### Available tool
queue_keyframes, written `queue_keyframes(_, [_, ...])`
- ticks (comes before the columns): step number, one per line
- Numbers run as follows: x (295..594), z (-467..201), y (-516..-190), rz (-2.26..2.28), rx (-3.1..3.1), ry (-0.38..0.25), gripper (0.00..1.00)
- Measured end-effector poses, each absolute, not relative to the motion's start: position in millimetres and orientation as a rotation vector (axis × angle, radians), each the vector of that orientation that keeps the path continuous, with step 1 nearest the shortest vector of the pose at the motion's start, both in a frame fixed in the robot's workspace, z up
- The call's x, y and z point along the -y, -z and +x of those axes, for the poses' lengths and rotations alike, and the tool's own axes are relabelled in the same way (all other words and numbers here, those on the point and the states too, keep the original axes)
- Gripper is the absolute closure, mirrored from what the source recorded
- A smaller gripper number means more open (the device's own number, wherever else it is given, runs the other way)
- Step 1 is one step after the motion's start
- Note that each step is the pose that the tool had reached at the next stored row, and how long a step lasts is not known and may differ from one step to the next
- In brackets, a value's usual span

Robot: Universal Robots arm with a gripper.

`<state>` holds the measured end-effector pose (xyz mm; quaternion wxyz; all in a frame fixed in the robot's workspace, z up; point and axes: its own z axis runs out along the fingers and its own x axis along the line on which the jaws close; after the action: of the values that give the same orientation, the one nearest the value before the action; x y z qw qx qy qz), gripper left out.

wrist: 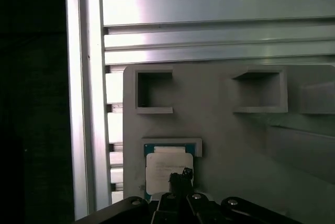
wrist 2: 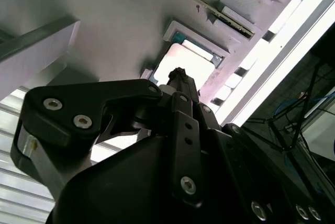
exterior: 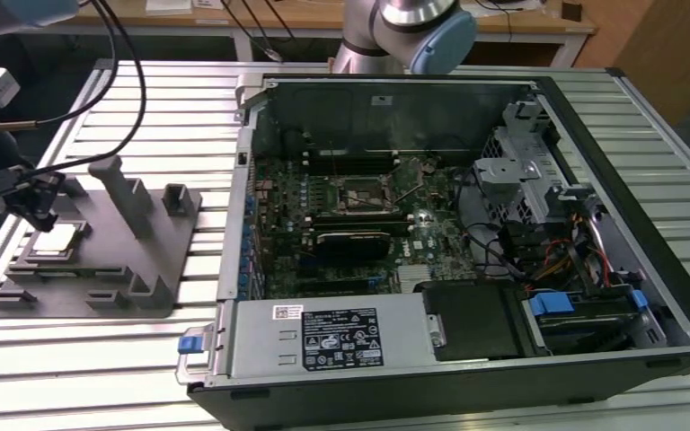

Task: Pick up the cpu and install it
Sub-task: 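Pick up the cpu and move it towards the insertion slot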

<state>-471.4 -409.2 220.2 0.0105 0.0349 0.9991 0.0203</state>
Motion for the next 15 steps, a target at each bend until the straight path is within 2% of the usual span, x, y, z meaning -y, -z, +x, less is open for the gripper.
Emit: queue_keyframes(15, [410.1,-475.3,-203.0,0.048,-3.120,-0.070,0.89])
